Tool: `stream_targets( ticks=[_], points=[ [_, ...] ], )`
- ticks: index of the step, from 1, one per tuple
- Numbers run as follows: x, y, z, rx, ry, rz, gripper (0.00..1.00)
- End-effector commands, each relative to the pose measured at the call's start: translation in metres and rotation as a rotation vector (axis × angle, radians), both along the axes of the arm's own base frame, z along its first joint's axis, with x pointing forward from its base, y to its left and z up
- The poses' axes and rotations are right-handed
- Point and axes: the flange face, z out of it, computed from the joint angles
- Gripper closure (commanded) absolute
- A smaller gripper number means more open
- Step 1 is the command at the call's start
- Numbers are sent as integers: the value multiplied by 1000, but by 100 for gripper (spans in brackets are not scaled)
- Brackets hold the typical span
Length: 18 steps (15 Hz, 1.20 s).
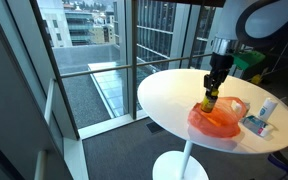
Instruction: Pick up the brown medicine bottle with a yellow lid and put it in the orange plastic bag
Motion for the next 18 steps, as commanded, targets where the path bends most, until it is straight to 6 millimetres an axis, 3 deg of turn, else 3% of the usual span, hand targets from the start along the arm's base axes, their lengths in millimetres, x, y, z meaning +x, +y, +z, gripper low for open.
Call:
stream_targets(
  ticks=[1,7,14,15,16,18],
  points=[
    [5,6,-13,25,-28,32,80],
    [6,2,-40,30,-26,37,80],
    [2,-5,-58,55,18,36,80],
    [1,-6,-56,58,19,37,30],
    [1,-7,-54,59,17,41,29],
    [-2,-8,-44,48,13,53,14]
  ],
)
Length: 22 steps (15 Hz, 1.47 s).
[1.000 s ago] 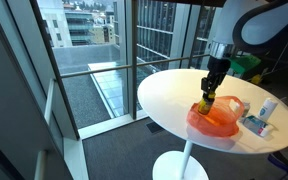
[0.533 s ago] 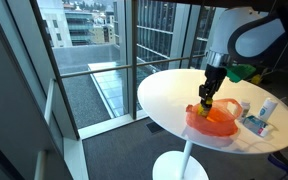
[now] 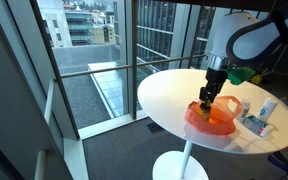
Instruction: Pick up the brown medicine bottle with a yellow lid and put it in the orange plastic bag
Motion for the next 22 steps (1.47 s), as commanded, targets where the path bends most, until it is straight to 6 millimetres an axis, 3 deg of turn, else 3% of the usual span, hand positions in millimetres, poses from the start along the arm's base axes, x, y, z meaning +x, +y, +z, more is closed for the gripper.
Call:
stream_targets(
  ticks=[1,2,10,19,22],
  points=[
    [-7,-4,22,-2,-13,25,8],
    [-8,-3,27,-8,-19,28,1],
    [-34,-10,88,-51,37,25,0],
    [-74,-67,158,-62,41,-78,0],
    [-77,-80,163,-55,27,-78,0]
  ],
)
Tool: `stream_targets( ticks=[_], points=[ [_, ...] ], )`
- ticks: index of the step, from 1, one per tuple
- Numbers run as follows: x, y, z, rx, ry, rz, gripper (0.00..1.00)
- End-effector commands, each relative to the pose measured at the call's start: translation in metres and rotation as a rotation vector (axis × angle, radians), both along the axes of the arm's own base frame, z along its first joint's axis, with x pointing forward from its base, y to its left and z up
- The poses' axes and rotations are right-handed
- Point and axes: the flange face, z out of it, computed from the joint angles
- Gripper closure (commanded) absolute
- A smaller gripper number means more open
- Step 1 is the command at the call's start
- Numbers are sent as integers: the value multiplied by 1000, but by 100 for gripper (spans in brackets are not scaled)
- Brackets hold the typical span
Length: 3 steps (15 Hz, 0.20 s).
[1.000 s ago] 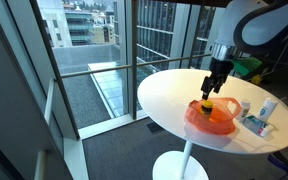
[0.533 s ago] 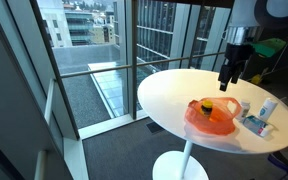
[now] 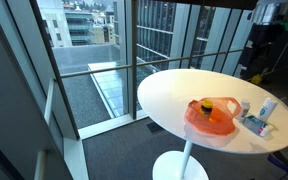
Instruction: Pick up the brown medicine bottle with a yellow lid and put it in the orange plastic bag
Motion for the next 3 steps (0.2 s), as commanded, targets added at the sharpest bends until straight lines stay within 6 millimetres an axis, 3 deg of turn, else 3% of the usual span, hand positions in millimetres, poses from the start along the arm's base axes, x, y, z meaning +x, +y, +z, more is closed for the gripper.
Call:
stream_targets(
  ticks=[1,3],
  points=[
    [-2,-4,3,1,-4,-3,0],
    [-4,-8,4,3,-5,-2,0]
  ],
)
